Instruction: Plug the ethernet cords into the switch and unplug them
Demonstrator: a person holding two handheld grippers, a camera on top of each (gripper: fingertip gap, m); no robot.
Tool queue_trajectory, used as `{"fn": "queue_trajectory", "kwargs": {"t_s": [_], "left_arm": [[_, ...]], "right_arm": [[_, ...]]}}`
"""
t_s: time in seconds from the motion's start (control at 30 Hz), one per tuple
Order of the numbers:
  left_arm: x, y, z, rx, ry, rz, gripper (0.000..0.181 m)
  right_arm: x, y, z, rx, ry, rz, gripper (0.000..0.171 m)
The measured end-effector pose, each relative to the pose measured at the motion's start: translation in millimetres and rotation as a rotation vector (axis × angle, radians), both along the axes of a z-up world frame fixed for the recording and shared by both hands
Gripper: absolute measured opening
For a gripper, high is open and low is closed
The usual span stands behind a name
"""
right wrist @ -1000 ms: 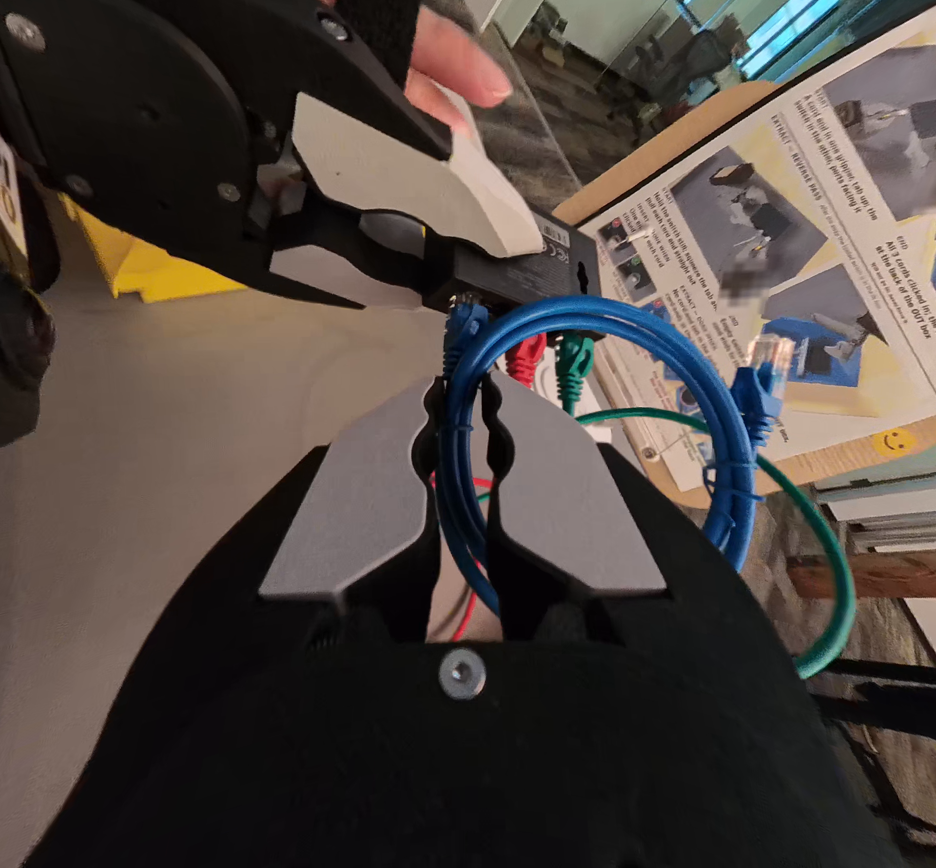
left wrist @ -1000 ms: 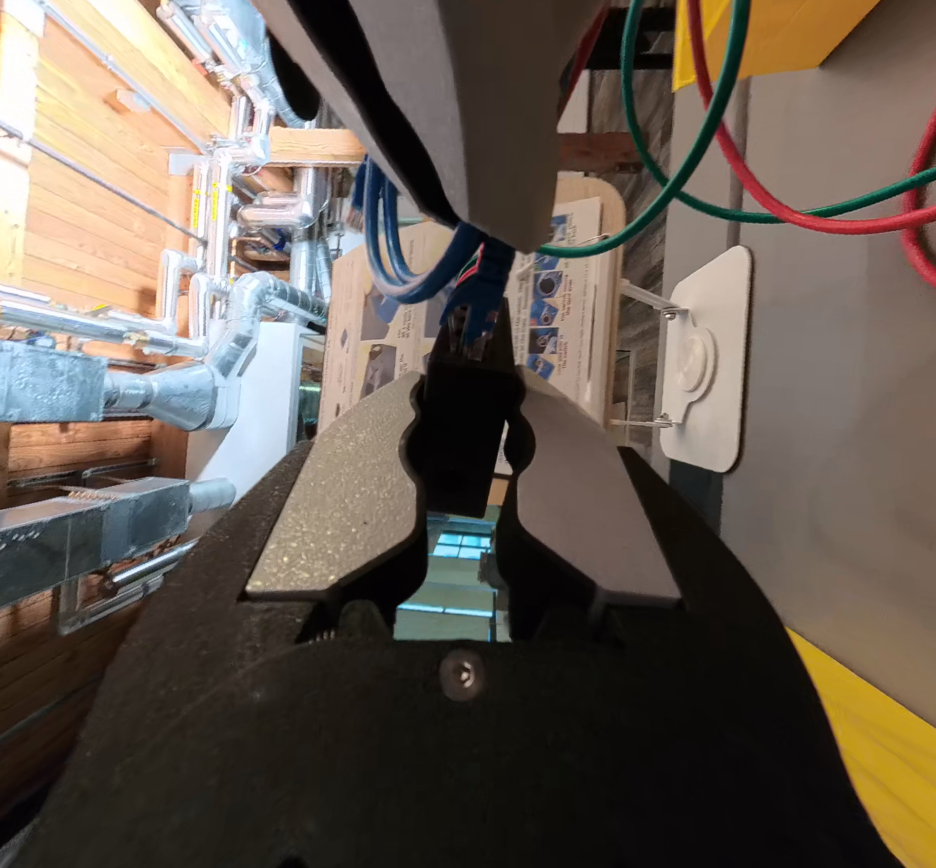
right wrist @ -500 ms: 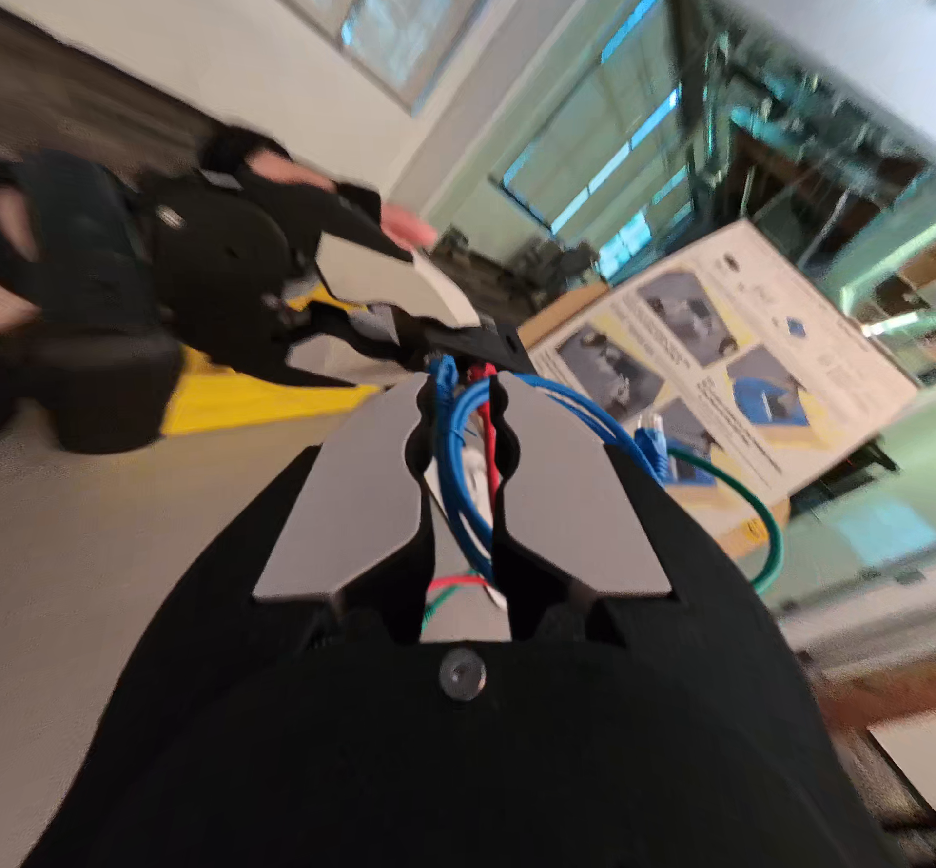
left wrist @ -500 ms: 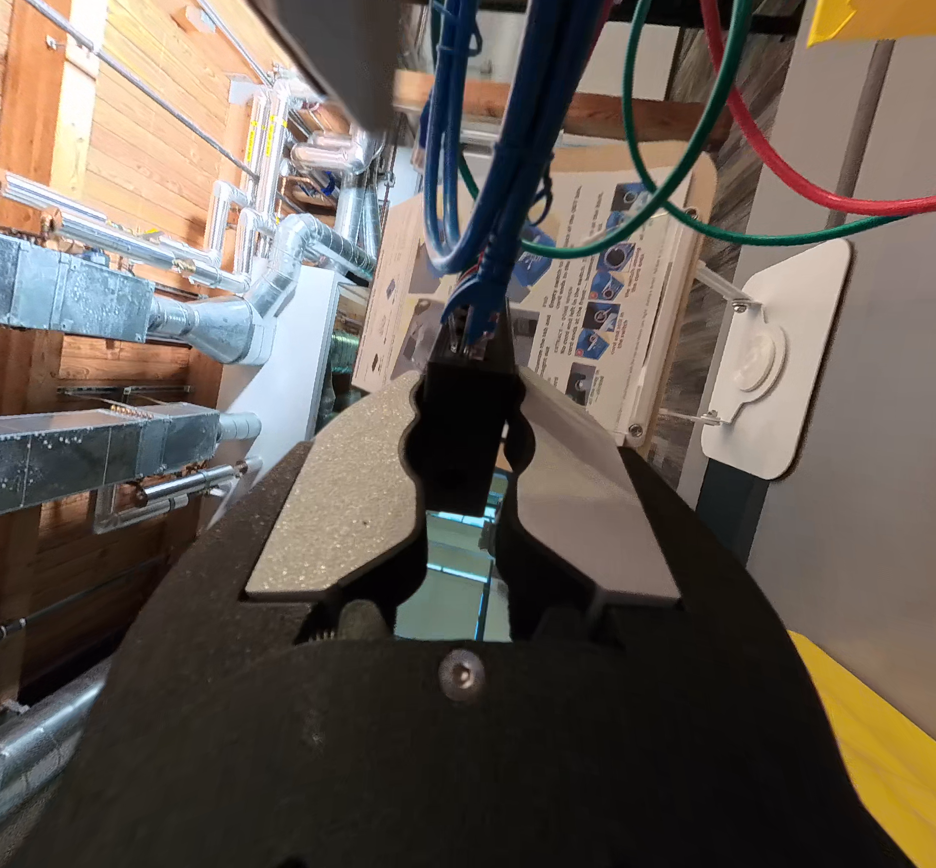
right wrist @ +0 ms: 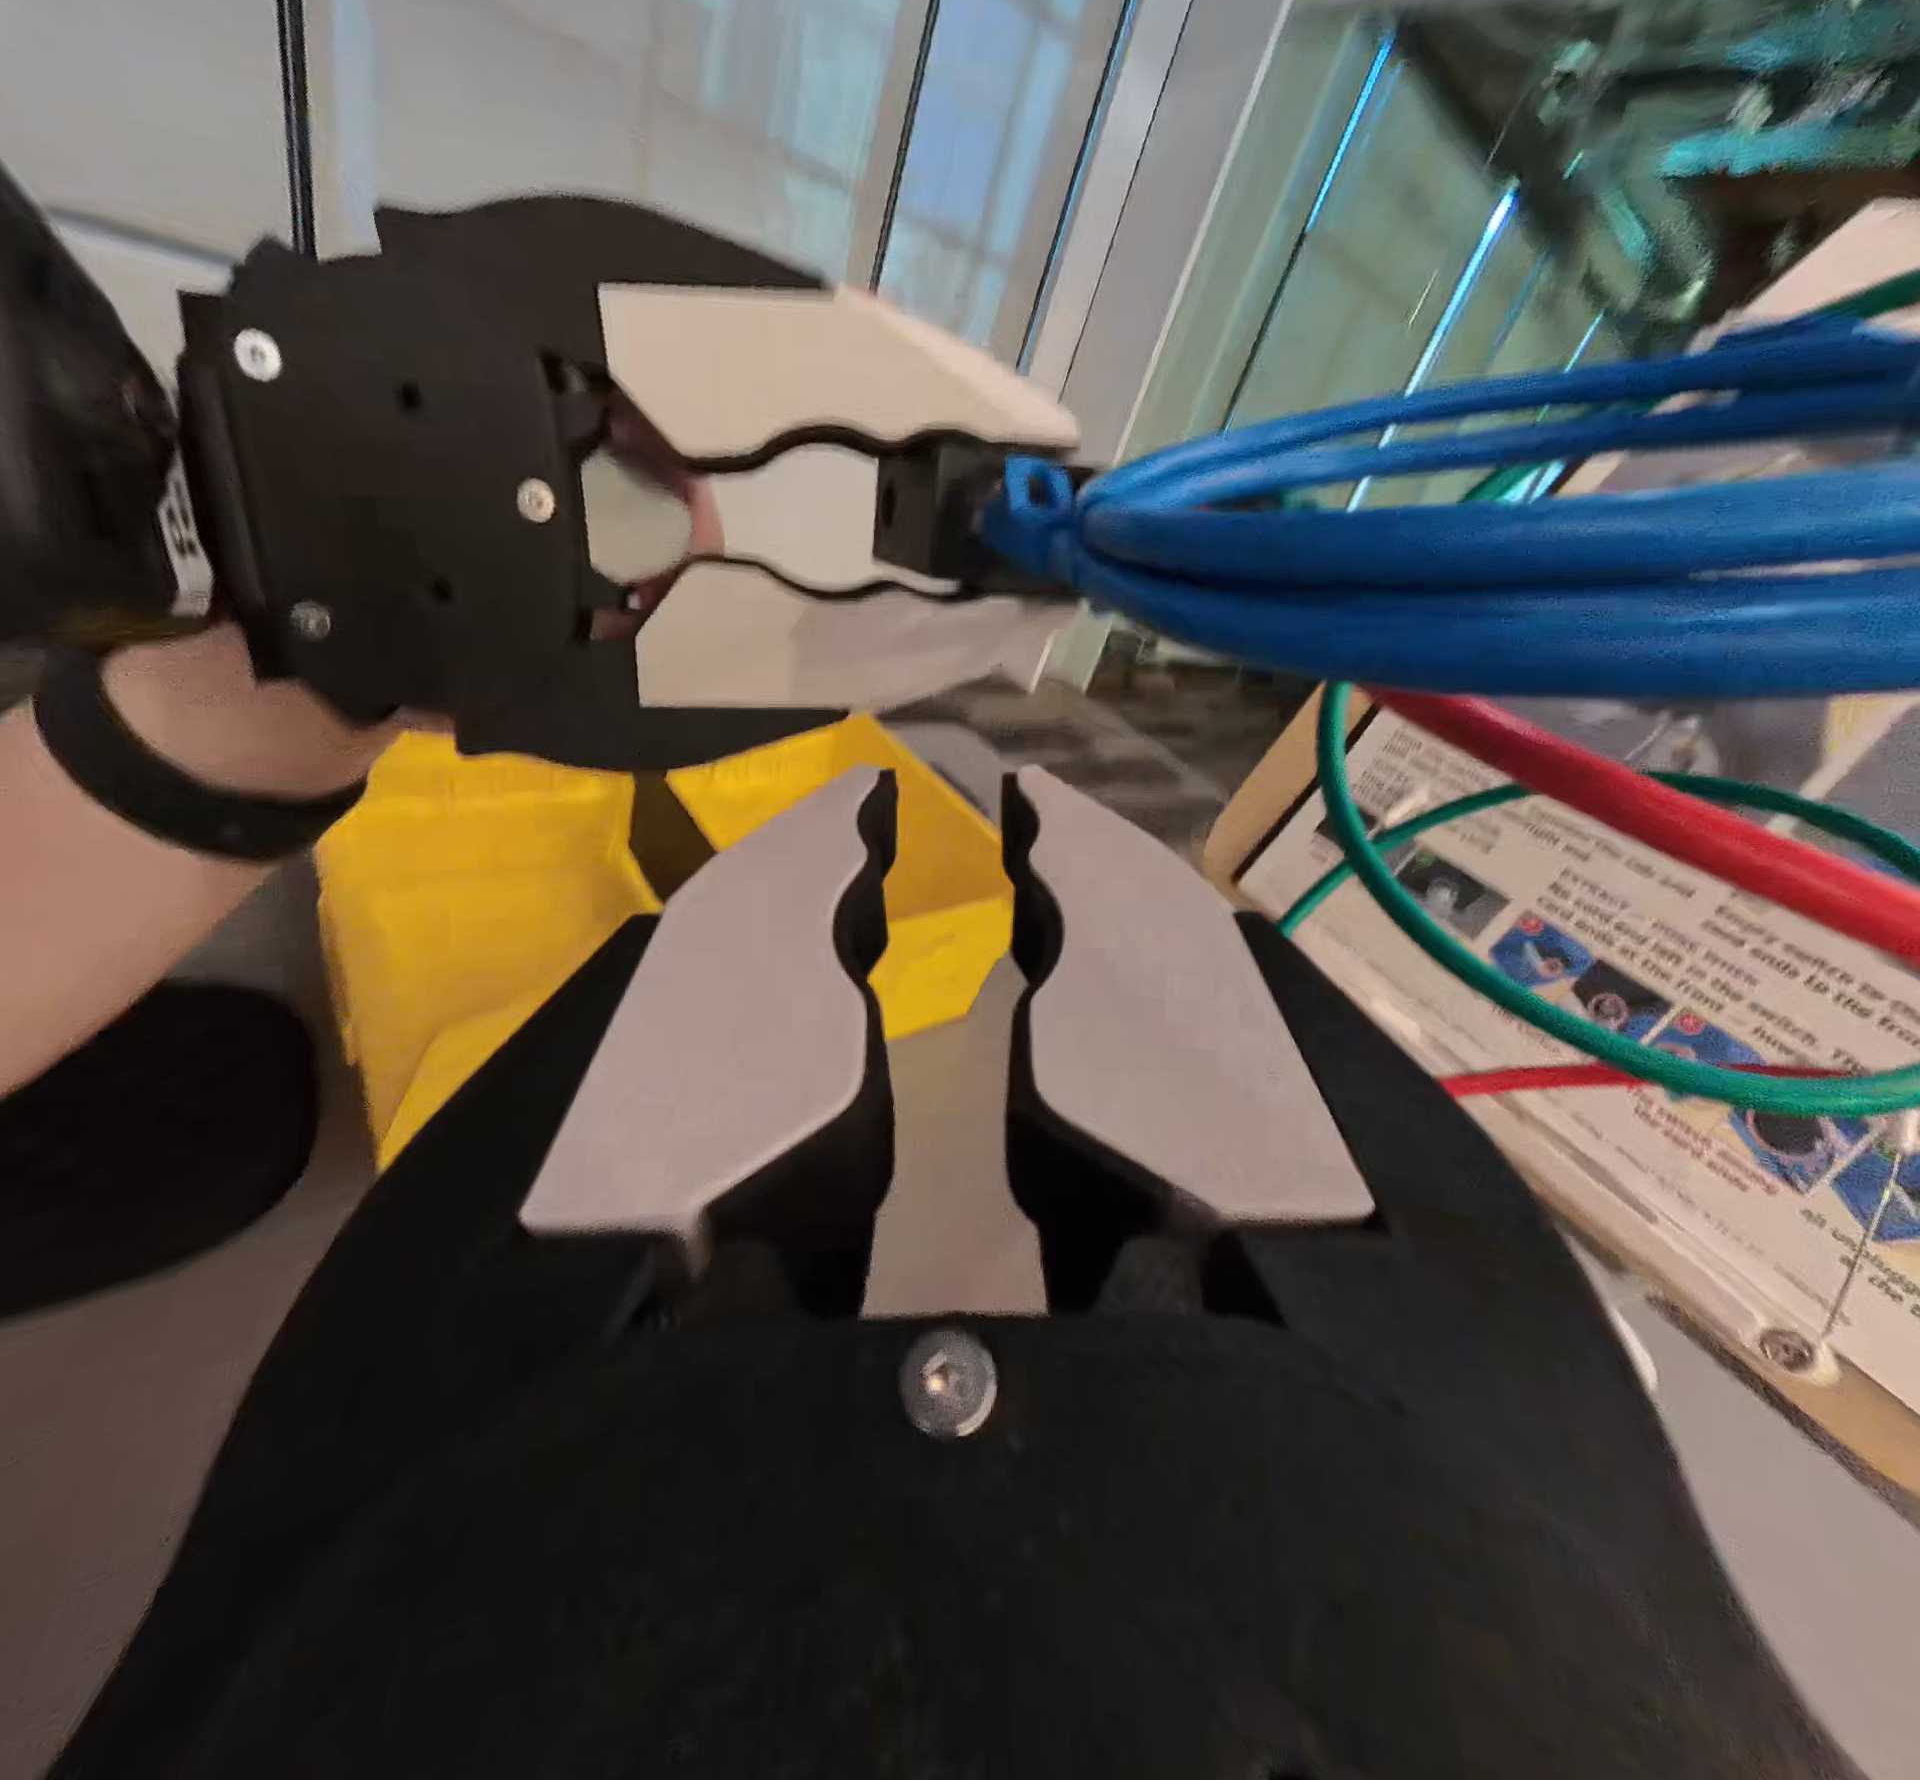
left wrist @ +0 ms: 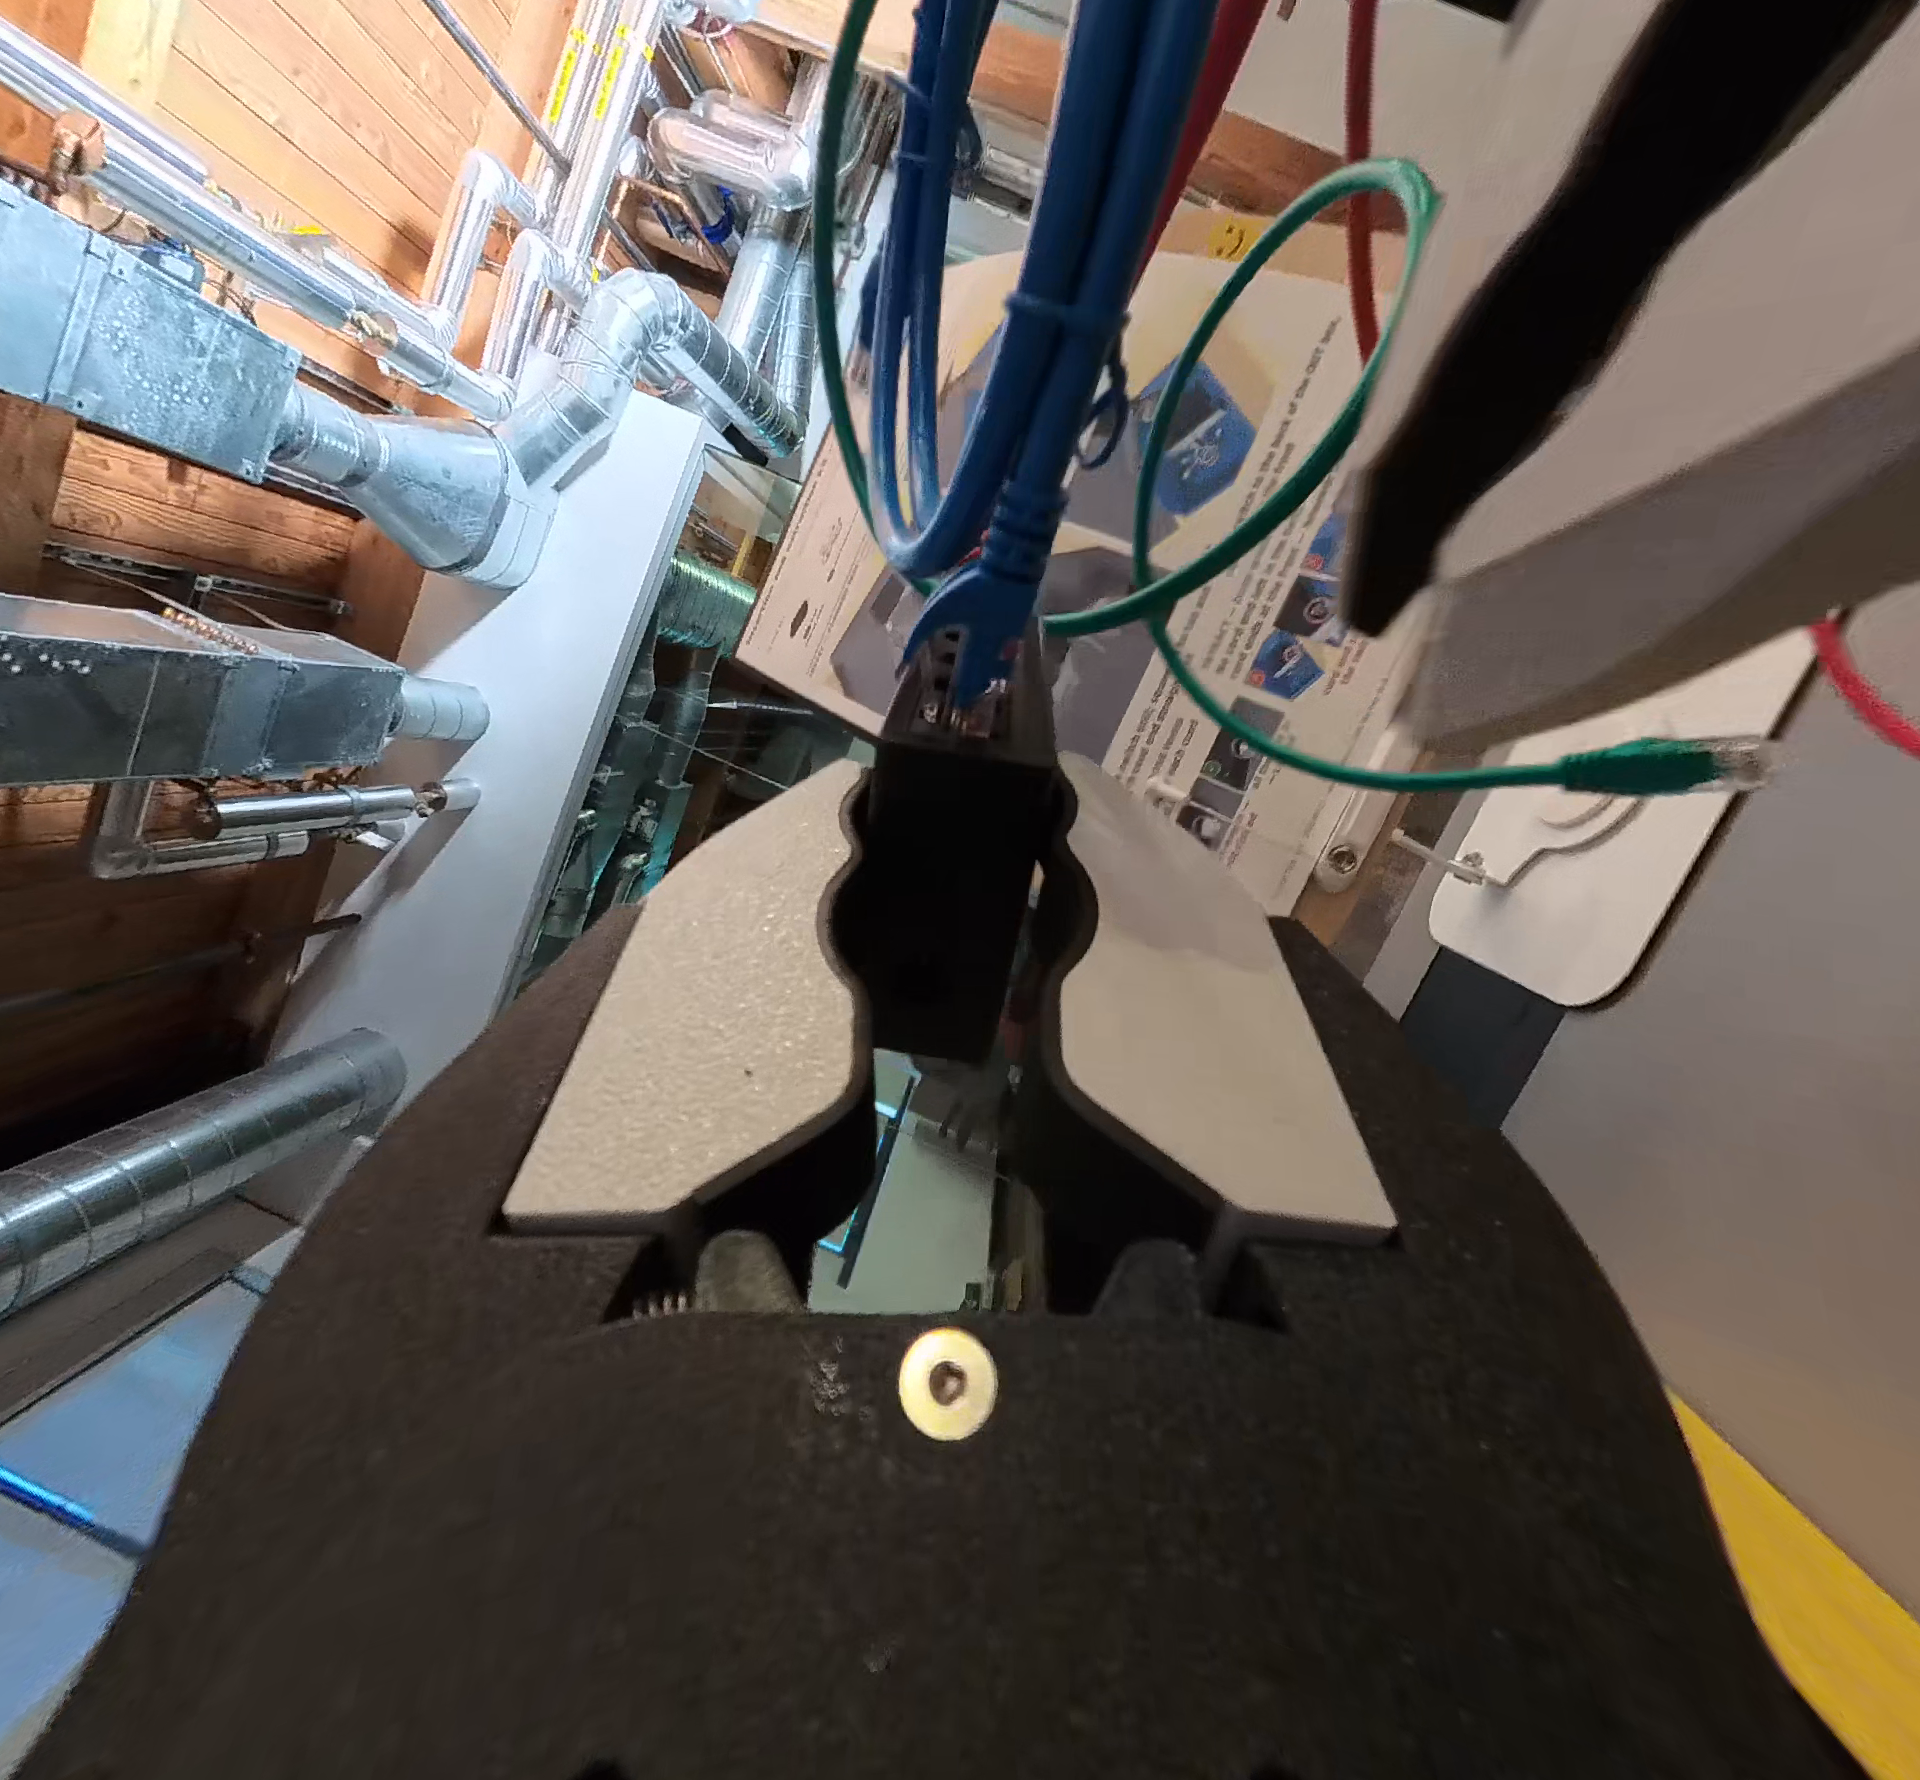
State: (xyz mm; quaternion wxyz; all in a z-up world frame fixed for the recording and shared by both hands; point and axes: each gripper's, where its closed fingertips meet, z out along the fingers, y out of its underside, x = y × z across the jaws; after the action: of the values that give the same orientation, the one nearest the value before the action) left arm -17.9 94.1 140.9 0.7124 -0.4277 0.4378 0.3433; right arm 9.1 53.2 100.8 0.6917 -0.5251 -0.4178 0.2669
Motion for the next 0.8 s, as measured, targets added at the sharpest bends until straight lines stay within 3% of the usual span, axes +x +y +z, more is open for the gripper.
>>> {"fn": "queue_trajectory", "kwargs": {"t_s": [0.1, 0.23, 0.57, 0.8], "left_arm": [[11, -2, -4, -0.011, 0.007, -0.032, 0.028], [24, -6, -8, -0.030, 0.001, -0.074, 0.028], [37, -15, -8, -0.034, -0.008, -0.148, 0.028], [40, -18, -9, -0.018, 0.019, -0.152, 0.028]], "right_arm": [[10, -2, 17, 0.101, 0.099, -0.046, 0.020], [17, -3, 23, 0.093, 0.146, -0.042, 0.020], [25, -16, 36, 0.002, 0.341, 0.165, 0.019], [25, -17, 37, -0.065, 0.383, 0.216, 0.022]]}}
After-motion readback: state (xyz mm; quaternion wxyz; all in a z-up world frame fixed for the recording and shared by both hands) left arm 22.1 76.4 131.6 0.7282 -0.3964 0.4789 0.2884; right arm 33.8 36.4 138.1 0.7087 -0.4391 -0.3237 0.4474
